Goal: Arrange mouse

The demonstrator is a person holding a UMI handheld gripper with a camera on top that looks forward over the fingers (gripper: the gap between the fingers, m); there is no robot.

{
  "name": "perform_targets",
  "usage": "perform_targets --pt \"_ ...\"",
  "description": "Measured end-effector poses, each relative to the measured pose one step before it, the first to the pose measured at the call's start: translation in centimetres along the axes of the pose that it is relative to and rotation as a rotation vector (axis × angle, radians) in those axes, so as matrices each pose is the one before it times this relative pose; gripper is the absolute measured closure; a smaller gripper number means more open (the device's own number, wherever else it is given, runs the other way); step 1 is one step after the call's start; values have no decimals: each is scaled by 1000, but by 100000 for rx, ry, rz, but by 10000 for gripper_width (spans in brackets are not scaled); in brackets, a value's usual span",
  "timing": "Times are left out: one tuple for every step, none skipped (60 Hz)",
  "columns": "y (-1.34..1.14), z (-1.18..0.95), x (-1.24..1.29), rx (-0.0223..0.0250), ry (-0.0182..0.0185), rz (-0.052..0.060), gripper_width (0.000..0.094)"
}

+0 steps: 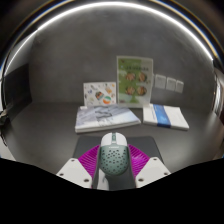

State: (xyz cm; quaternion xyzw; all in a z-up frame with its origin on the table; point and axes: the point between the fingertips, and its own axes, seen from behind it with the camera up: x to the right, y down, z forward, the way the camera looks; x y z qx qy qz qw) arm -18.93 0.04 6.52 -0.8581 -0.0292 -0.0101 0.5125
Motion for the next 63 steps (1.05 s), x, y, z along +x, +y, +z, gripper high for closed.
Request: perform_targets --pt "735 270 430 -1562 185 444 508" --pt "671 252 361 -1311 43 417 507" --pt "564 199 285 -1110 -179 255 508" --pt "688 229 95 -537 -34 323 507" --pt "442 288 230 -776 -280 596 508" --pt "444 236 234 -800 -201 663 507" --pt "434 229 194 -766 -196 727 508" --pt "431 -86 163 -636 -210 635 508" --pt "311 208 124 -456 -223 725 507" --pt "434 292 101 -260 -79 708 507" --pt "297 204 59 -646 -111 592 507" --pt "317 191 69 -657 -108 415 505" --pt "284 191 43 -644 -130 271 507" --pt "246 160 7 -502 -124 209 505" --pt "254 149 -12 -535 -25 159 504" --pt "311 149 -39 -661 -119 130 490" --pt "27 46 32 446 239 -132 486" --pt "-281 86 43 1682 424 -211 490" --pt "186 -216 -64 419 409 -277 486" --pt "29 6 -38 106 231 -206 478" --pt "94 14 -32 -167 342 -209 466" --pt "-116 31 -7 800 466 -108 457" --pt "48 28 0 91 463 -237 443" --pt "71 7 0 -205 396 -174 431" --pt "-93 38 79 162 371 -193 420" --pt "-10 3 -1 -70 372 -219 406" --pt "68 2 -5 -350 322 -260 399" --pt "68 -35 52 -445 453 -201 387" --pt "19 -79 89 -349 678 256 312" --pt "69 -136 141 -580 911 550 267" --pt "60 -208 76 -505 814 912 231" --pt "81 -130 123 -560 324 937 195" --pt "57 -357 -155 -398 519 1023 159" --pt "-56 -264 -59 -48 363 1199 123" --pt "0 -389 -149 143 327 1283 156" --pt "2 -418 -169 215 363 1302 137" --pt "42 -451 -197 118 398 1147 117" --pt "88 -489 -208 86 333 860 106" --pt "97 -538 -260 176 220 623 100" --pt "81 -533 -302 303 91 433 103" --pt "152 -498 -269 349 -117 346 105" --pt "119 -603 -380 146 514 518 104" --pt "200 -573 -253 -50 481 536 106" --pt "258 -597 -239 -279 604 540 102" --pt "287 -617 -238 -369 665 414 103" --pt "316 -627 -225 -429 708 311 105" --pt "265 -614 -223 -283 723 202 104" --pt "217 -604 -203 24 693 274 105" --pt "162 -604 -207 291 579 272 106" --pt "173 -616 -267 465 536 346 105" --pt "148 -651 -248 501 510 465 107" --pt "103 -573 -168 731 439 667 104" --pt "107 -566 -178 619 636 962 104" --pt "101 -560 -124 330 647 1186 106" --pt "191 -541 -119 93 576 1336 108" --pt "182 -548 -132 -59 397 1423 109" --pt "204 -526 -138 -96 287 1399 110" --pt "212 -490 -132 -43 168 1350 111" --pt "182 -487 -120 -59 90 1286 110" --pt "193 -433 -87 -81 46 1109 109" --pt "213 -445 -87 -145 75 1013 109" --pt "185 -417 -59 -148 65 956 107" --pt "184 -356 46 -52 -185 930 106"
